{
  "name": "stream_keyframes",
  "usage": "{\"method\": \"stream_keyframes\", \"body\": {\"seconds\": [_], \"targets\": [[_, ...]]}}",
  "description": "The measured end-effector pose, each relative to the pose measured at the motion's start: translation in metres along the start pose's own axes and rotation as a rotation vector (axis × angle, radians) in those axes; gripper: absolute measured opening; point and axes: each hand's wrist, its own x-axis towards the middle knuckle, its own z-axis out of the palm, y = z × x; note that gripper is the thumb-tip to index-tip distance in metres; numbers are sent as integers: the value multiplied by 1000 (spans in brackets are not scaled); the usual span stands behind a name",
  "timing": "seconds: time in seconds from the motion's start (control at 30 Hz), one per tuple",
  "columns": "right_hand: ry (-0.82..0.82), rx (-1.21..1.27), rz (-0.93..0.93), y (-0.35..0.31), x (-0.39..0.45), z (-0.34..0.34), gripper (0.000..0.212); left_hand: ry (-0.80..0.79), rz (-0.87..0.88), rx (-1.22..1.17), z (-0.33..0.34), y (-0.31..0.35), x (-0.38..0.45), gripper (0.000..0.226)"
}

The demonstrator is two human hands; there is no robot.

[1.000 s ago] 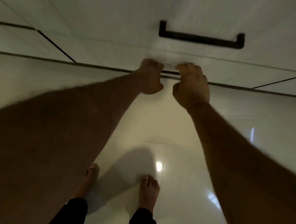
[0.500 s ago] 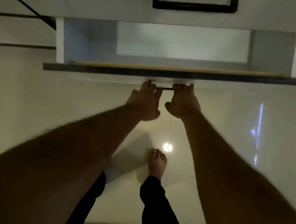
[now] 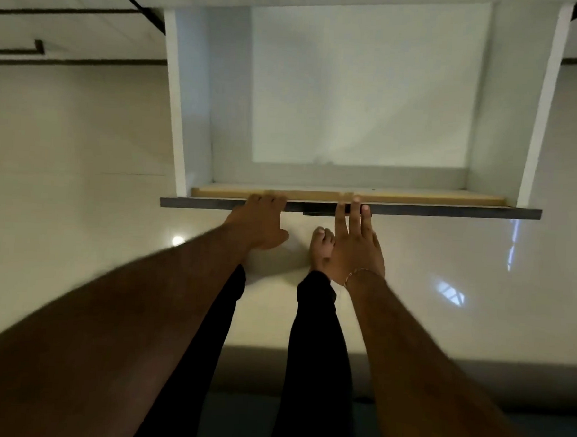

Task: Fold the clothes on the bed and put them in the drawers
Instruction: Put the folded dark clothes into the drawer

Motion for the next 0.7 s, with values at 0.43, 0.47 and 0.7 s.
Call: {"method": "stream_keyframes", "body": {"seconds": [0.43, 0.47, 0.7], "targets": [[175, -30, -61, -43, -123, -171, 86, 380, 56, -231, -112, 31, -169, 92], [201, -47, -77, -49, -135, -183, 85, 412, 53, -242, -116, 34, -185, 91], [340, -217, -389, -131, -242, -266, 92, 715, 34, -395, -126, 22, -329, 84]]}}
